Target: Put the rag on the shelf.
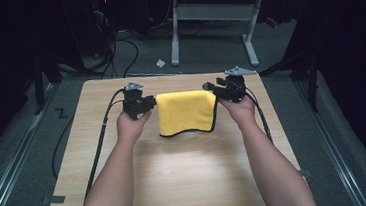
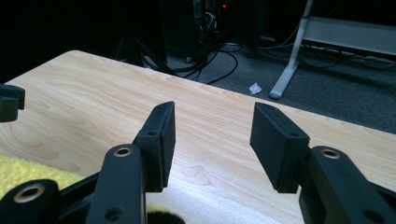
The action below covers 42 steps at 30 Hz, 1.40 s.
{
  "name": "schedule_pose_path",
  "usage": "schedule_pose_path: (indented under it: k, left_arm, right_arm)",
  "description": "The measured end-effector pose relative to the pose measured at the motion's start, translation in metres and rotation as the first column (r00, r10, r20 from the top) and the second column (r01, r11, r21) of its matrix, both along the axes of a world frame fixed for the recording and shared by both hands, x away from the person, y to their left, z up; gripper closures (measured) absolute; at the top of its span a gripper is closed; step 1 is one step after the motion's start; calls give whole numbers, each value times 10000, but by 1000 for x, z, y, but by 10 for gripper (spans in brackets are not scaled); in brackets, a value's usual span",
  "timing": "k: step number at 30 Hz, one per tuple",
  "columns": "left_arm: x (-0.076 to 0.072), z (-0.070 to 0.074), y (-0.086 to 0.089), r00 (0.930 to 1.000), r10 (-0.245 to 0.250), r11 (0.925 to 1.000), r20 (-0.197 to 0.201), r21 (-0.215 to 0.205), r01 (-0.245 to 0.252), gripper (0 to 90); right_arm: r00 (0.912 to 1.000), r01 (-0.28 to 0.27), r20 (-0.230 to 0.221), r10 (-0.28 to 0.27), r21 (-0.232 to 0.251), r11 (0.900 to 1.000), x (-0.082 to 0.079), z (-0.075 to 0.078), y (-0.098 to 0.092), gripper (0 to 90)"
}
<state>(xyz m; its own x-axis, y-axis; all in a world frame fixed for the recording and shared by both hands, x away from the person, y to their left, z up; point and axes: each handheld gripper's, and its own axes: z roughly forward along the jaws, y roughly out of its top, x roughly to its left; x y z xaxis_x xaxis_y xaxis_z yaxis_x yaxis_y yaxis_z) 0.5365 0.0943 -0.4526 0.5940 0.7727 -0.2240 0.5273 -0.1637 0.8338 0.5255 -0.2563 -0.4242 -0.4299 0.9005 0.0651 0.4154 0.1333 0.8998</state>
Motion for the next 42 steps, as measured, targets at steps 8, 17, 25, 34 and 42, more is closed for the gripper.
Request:
schedule_pose_path:
  k: [8, 17, 25, 34, 42]
  left_arm:
    - [-1, -1, 9, 9996, 292, 9996, -58, -15, -292, 666]
    - [-9, 1, 22, 9985, 507, 9986, 229, 152, -510, 629]
    - [-21, 5, 24, 9973, 534, 9959, 494, 699, -568, 588]
    - [-34, 6, 37, 9934, 861, 9955, 762, 341, -889, 523]
    - [-52, -2, 42, 9931, 897, 9902, 761, 1007, -972, 495]
  right_arm:
    - [9999, 142, 45, -141, -283, 9995, -1, 0, -5, 499]
    - [9992, 348, 233, -335, -604, 9976, -10, 0, -10, 492]
    - [9981, 408, 472, -386, -450, 9982, -23, 3, -18, 492]
    - [9970, 343, 727, -280, -876, 9956, -39, 1, -21, 500]
    - [9985, -269, 433, 341, -1574, 9872, -56, 5, -16, 470]
